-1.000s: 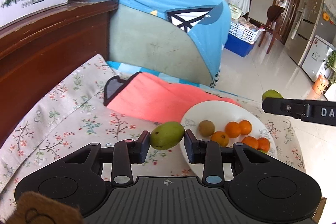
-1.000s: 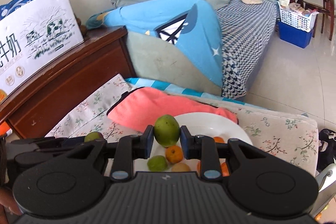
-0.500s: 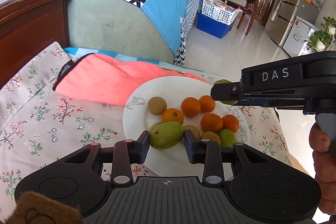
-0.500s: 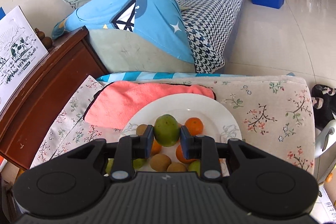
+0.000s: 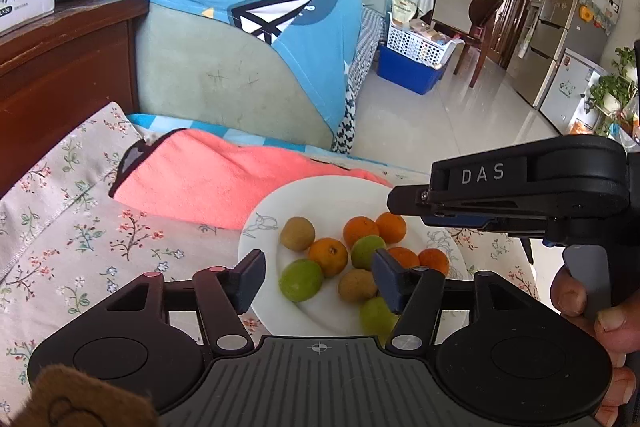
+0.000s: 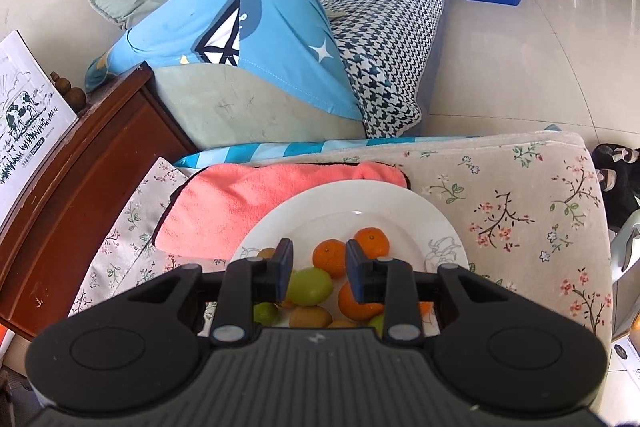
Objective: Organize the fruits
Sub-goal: 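Carry both jujubes onto the plate and open both tools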
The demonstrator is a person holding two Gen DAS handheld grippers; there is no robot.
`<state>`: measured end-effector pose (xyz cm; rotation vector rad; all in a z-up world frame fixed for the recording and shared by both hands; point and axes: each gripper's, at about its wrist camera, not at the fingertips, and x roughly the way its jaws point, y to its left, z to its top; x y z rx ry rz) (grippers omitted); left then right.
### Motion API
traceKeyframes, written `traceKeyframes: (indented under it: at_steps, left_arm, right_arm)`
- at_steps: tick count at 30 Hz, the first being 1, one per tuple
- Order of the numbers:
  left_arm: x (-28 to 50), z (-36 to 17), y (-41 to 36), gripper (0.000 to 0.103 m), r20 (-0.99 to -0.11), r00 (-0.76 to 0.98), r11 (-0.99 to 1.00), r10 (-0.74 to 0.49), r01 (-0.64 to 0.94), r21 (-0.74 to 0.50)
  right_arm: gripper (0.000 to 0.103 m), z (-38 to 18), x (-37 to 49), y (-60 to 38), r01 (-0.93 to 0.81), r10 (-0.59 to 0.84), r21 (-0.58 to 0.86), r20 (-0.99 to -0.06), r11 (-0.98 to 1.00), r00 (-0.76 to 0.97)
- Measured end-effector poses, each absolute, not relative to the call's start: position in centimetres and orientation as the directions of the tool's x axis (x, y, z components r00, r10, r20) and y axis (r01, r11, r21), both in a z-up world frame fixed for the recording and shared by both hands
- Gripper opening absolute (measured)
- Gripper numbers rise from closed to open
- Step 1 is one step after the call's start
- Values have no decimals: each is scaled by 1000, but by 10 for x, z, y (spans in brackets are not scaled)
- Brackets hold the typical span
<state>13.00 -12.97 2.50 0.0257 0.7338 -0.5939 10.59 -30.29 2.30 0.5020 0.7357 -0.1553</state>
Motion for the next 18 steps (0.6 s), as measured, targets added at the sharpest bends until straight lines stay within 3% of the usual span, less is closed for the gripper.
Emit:
traceKeyframes:
  at_steps: [5,18]
  left_arm:
    - [133,41,-115,70,-631,614,858,-475,481,-178]
    - [128,62,-55,79,-624,682,917,-381,368,-156]
  right_arm:
    - [31,28,104,-301,307,22,373,-665,876,747]
    - [43,44,81,-281,239,65,385,-631,891,773]
